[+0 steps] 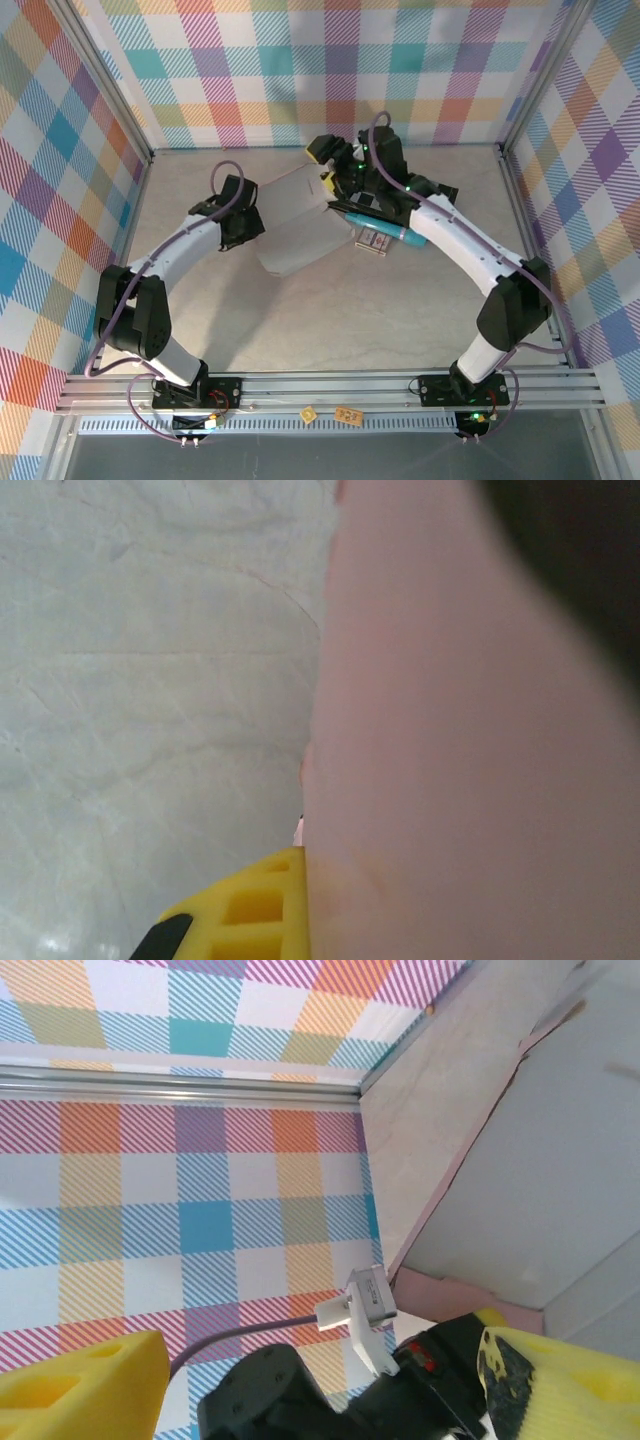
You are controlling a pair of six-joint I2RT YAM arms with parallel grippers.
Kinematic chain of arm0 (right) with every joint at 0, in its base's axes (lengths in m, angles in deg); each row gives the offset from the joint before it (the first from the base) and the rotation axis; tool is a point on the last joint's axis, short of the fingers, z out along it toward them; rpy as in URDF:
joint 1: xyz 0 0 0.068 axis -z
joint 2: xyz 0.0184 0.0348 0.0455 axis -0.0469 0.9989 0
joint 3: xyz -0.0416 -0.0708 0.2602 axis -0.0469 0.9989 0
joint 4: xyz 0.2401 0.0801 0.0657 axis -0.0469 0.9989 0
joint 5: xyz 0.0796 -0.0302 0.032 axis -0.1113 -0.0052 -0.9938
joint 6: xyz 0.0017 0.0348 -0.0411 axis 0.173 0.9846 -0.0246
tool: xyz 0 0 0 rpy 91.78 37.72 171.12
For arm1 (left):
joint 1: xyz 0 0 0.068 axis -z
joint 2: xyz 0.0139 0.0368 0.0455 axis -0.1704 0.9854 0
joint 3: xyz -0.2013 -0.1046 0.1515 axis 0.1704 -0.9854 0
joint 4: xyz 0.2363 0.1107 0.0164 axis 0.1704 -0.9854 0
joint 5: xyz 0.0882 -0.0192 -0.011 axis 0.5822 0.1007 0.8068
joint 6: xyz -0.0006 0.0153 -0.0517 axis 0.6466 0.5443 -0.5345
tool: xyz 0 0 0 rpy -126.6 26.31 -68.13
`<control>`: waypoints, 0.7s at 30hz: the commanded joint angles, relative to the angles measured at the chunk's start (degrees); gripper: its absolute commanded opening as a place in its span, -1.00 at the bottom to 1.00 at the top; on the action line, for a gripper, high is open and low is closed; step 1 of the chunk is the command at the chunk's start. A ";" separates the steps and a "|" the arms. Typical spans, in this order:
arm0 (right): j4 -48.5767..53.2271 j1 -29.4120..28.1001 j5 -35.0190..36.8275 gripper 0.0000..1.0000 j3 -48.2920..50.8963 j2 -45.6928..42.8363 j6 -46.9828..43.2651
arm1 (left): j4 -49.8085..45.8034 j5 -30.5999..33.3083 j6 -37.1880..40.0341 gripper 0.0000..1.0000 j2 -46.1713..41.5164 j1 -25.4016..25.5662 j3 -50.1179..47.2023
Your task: Fold the paper box
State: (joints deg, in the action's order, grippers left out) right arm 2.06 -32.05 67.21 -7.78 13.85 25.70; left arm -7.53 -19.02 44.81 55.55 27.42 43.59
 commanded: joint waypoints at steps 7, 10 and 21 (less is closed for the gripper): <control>31.19 1.51 2.40 0.54 -12.65 3.30 -18.82 | -21.09 -7.01 3.68 -1.00 2.35 -0.73 10.80; 33.84 1.57 1.83 0.45 -15.12 4.87 -22.40 | -22.19 -7.48 6.45 -1.00 1.73 -0.65 11.14; 36.22 1.61 1.14 0.29 -22.31 13.49 -28.36 | -22.65 -8.07 14.64 -1.00 -0.10 2.22 11.74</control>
State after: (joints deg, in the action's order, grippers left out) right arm 36.13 -30.66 68.10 -27.59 25.35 1.07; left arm -28.88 -26.67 56.17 57.89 28.55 53.54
